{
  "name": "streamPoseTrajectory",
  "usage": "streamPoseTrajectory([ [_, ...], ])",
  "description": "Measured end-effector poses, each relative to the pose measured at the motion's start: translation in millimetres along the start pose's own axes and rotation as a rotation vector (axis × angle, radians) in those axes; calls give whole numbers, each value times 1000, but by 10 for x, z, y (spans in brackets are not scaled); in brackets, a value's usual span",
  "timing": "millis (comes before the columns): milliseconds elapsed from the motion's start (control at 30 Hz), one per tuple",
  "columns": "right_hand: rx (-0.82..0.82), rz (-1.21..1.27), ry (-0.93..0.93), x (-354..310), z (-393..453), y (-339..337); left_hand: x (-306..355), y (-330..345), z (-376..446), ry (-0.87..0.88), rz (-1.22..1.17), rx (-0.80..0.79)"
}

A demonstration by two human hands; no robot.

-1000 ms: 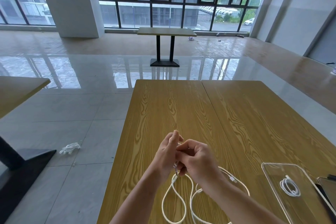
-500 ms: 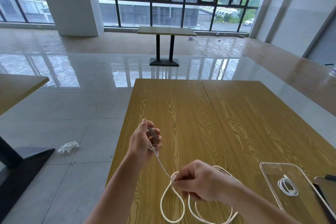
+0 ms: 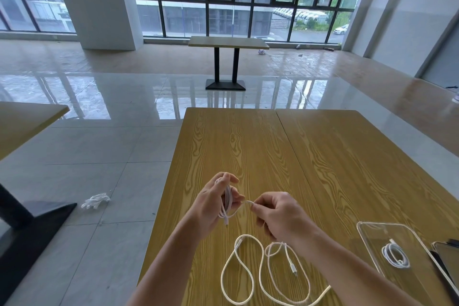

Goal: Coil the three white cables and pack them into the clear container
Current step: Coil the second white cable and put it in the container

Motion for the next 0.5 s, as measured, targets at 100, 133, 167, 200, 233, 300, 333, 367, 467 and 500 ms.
streamPoseTrajectory([
  [100, -52, 151, -70, -75, -11, 58, -47, 47, 4, -16, 8, -33],
  [133, -80, 195, -86, -91, -12, 82, -62, 64, 1, -21, 12, -42],
  [167, -111, 233, -98, -104, -12, 105, -74, 85, -1, -23, 14, -52],
  [200, -144, 268, -107, -113, -13, 128, -79, 112, -8, -23, 13, -61],
  [233, -178, 306, -115, -123, -16, 147, -80, 138, -15, -20, 10, -67],
  [300, -253, 409, -129, -143, -29, 183, -83, 179, -31, -12, -12, -72],
  [333, -294, 463, -138, -157, -39, 199, -81, 192, -35, -5, -28, -75],
  [367, -333, 511, -146, -165, -51, 217, -80, 197, -36, 6, -40, -77],
  [467, -411, 592, -152, -160, -78, 246, -91, 172, -8, 25, -61, -74],
  [500, -415, 596, -155, -157, -87, 237, -104, 145, 7, 22, -72, -61],
])
Point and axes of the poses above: each hand's wrist, its own z-axis towards the middle knuckle, its own y-axis out of the palm, x = y × z, the point moved 8 cm from there along z, towards the middle knuckle, and after that the axes turned 5 degrees about -x, right-handed, at the moved point
